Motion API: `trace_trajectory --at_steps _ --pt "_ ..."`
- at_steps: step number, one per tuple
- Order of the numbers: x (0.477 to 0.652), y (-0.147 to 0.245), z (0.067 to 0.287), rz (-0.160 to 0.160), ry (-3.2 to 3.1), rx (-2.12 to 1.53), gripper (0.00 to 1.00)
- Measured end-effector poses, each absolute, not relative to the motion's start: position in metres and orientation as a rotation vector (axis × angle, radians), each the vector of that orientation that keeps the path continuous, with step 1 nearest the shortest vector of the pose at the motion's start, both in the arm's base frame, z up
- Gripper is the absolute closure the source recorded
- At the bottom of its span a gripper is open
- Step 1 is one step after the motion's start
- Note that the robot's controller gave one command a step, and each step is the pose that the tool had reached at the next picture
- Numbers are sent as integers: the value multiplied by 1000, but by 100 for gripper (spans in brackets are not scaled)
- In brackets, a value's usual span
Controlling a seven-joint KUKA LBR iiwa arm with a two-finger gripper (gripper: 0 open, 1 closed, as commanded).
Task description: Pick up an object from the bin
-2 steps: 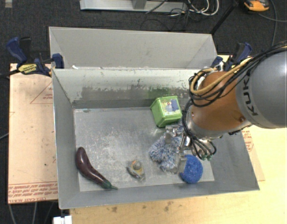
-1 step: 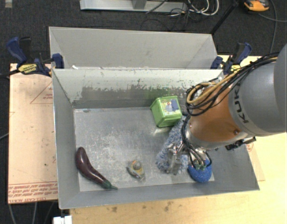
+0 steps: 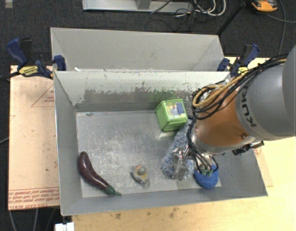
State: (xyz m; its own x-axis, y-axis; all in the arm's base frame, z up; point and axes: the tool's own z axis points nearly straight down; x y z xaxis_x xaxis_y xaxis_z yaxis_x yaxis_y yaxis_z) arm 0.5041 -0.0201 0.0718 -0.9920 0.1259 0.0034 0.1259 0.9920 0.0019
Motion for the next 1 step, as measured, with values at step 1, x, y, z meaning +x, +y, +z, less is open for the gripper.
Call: trace_trajectory --at_steps 1 --pt "501 -19 78 -2 -3140 -53 100"
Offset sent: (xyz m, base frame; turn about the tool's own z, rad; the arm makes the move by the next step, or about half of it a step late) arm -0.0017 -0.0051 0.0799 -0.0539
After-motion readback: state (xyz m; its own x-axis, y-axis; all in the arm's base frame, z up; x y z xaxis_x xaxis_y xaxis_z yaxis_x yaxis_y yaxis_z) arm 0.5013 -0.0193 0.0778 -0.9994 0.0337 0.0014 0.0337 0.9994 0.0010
